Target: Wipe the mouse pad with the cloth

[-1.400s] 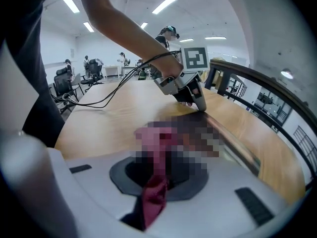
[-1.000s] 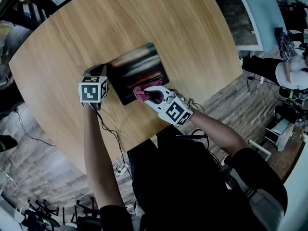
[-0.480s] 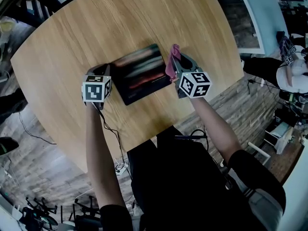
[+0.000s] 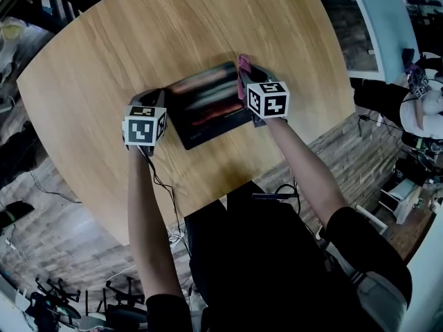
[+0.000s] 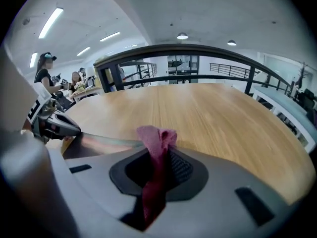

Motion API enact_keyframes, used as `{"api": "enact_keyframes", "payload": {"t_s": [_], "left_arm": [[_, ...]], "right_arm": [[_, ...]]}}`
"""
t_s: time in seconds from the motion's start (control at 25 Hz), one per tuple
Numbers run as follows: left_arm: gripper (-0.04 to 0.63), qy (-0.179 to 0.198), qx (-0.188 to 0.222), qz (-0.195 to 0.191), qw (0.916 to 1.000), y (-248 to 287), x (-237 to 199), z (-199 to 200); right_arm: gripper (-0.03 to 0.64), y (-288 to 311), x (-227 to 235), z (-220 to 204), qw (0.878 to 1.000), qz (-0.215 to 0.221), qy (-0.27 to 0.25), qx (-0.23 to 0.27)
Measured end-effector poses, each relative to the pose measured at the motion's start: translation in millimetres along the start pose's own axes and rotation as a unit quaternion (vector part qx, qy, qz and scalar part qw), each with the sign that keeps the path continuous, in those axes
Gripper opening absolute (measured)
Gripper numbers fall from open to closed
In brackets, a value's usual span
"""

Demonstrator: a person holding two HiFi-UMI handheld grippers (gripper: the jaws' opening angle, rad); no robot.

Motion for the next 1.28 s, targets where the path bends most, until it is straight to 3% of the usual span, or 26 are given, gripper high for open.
{"api": "enact_keyframes", "payload": {"t_s": [0.24,0.36,0.44,0.56,0.68,0.96,1.16,1.28], "left_arm": [[0.023,0.003,0.001,0.002,1.0000,0,2,-1],[0.023,0.001,0.001,0.001,1.0000,0,1,-2],[0.023,0.001,0.001,0.000,1.0000,0,0,-2],[0.023,0.001,0.001,0.000,1.0000,1,0,-2],[0.023,0.002,0.002,0.002,1.0000,0,1,-3],[0.023,-0.004,-0.004,0.013,0.9999,-4,0,1],[0.023,0.017,0.025,0.031,0.9991,-11,7,20],[0.023,0.049,0.009,0.016,0.9986,0,23,25]], "right_arm": [[0.064,17,-16,17,0.997,0.024,-0.072,-0.014],[0.064,24,-26,22,0.991,0.034,-0.133,-0.005],[0.066,26,-33,23,0.980,0.036,-0.195,0.010],[0.066,27,-42,19,0.952,0.025,-0.302,0.033],[0.065,23,-46,15,0.931,0.013,-0.362,0.052],[0.065,20,-47,18,0.942,0.014,-0.332,0.056],[0.066,24,-51,14,0.934,0.019,-0.353,0.053],[0.066,25,-52,12,0.924,0.019,-0.379,0.048]]}}
Point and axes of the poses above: the fingertips, and each gripper's own axes: y forward along the fingers, x to its right, z out of its top, the point moved 7 cm from there along -y, backward along the fingers, and after that the axes turned 5 degrees about -z, right-handed, at the moved point
